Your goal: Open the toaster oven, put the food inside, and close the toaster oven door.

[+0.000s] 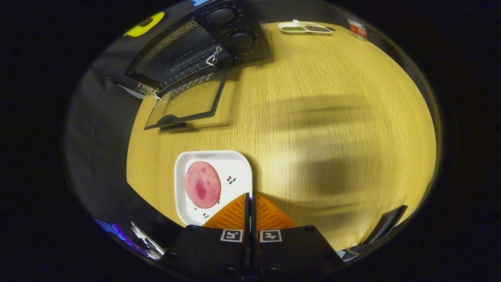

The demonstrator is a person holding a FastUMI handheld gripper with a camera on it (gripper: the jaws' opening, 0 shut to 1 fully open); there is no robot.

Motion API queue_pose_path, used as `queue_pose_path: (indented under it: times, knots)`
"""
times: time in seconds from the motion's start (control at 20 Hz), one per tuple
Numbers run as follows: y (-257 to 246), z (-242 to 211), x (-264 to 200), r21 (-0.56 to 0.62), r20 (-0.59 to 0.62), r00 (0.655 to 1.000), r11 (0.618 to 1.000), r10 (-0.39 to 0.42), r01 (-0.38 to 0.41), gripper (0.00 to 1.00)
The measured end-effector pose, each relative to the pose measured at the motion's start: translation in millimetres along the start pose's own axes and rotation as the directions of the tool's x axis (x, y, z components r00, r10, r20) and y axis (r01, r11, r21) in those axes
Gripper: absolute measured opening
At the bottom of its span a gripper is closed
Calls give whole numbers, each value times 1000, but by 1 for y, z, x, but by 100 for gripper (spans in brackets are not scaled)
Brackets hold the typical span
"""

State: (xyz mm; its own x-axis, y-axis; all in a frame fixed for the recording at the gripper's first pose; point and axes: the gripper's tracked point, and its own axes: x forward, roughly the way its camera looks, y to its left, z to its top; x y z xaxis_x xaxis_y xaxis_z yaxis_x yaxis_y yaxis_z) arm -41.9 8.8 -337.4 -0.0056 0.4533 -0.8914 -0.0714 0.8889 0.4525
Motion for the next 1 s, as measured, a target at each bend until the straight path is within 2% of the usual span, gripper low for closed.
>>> queue_pose_path:
  times: [0.35, 0.6, 1.0]
  knots:
    - [30, -9, -7, 68, 62, 993, 993, 96, -100, 2]
    - [64, -14, -13, 165, 144, 974, 966, 176, -199, 2]
    - [112, 3, -22, 278, 330, 926, 919, 183, -281, 2]
